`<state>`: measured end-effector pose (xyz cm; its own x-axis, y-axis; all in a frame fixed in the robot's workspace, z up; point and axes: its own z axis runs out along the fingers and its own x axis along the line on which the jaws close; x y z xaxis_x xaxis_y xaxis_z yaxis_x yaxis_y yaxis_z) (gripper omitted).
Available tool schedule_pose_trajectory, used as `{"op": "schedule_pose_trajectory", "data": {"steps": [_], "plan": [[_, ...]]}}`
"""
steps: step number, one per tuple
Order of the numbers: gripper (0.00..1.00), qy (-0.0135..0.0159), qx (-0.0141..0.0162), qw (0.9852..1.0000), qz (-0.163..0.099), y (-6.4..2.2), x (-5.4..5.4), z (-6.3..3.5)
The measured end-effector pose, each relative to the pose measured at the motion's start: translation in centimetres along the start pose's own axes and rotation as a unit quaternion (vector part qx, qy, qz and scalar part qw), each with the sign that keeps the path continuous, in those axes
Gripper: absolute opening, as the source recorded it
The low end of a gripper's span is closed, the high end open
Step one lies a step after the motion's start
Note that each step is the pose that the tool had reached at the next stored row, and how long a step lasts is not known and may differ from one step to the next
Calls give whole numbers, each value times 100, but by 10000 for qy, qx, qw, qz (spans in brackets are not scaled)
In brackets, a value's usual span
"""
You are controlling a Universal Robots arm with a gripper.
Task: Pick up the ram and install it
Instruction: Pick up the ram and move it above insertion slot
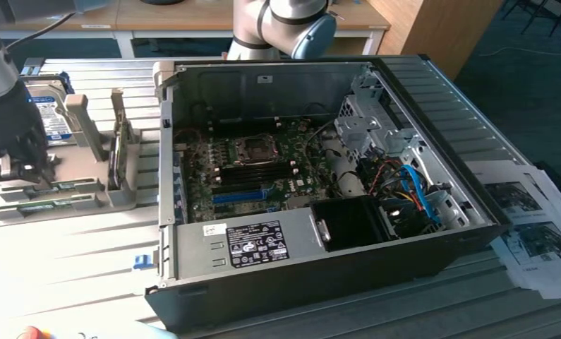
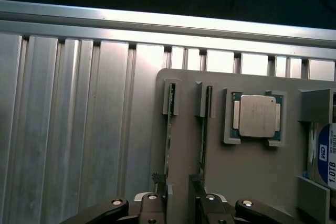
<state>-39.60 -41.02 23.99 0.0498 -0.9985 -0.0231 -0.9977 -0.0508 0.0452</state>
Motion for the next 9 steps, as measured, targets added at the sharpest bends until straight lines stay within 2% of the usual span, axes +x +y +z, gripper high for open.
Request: {"op": "schedule_pose_trajectory", "data": {"steps": [9], "plan": [[31, 0, 0, 10000, 0, -4, 7, 90]]}}
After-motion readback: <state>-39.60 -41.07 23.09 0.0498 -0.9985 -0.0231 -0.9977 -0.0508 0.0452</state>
